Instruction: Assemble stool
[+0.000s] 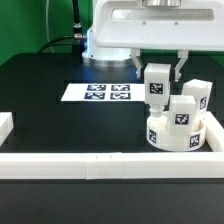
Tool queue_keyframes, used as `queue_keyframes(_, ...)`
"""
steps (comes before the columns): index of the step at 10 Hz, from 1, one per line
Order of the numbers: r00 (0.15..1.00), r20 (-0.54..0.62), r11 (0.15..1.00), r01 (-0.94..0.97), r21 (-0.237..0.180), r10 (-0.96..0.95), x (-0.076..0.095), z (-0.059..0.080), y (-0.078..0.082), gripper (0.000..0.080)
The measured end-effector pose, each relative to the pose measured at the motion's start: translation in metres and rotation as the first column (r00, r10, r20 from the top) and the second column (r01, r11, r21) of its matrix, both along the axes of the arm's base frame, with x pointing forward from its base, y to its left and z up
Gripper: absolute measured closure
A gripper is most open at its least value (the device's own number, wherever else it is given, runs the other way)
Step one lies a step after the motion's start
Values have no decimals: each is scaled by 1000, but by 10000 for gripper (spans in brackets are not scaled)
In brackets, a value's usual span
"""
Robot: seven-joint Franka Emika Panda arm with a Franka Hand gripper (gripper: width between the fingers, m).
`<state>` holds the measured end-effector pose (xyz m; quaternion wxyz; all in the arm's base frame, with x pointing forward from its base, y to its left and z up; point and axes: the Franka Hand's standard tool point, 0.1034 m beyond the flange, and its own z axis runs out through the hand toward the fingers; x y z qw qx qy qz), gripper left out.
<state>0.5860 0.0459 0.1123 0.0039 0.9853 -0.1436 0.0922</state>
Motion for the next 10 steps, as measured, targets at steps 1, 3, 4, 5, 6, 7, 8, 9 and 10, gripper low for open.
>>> queue_keyframes(1, 997, 79, 1000, 3, 2, -3, 2, 0, 4, 462)
queue_keyframes(3, 992, 125, 1000, -13, 1, 13, -6, -5, 9, 462)
queue_keyframes(4, 993, 120, 1000, -19, 0, 19, -10, -5, 8, 462)
queue_keyframes(5, 993, 118, 1000, -20, 2, 20, -13, -4, 9, 462)
queue_keyframes(6, 993, 113, 1000, -22, 3, 22, -18, -5, 10, 462)
queue_keyframes(7, 994, 107, 1000, -24, 3, 23, -22, -6, 11, 462)
queue_keyframes(8, 994, 106, 1000, -16, 9, 15, -23, -7, 11, 462)
queue_keyframes(9, 994, 106, 1000, -20, 7, 19, -23, -7, 11, 462)
queue_keyframes(10, 994, 105, 1000, -21, 7, 20, -23, -7, 11, 462)
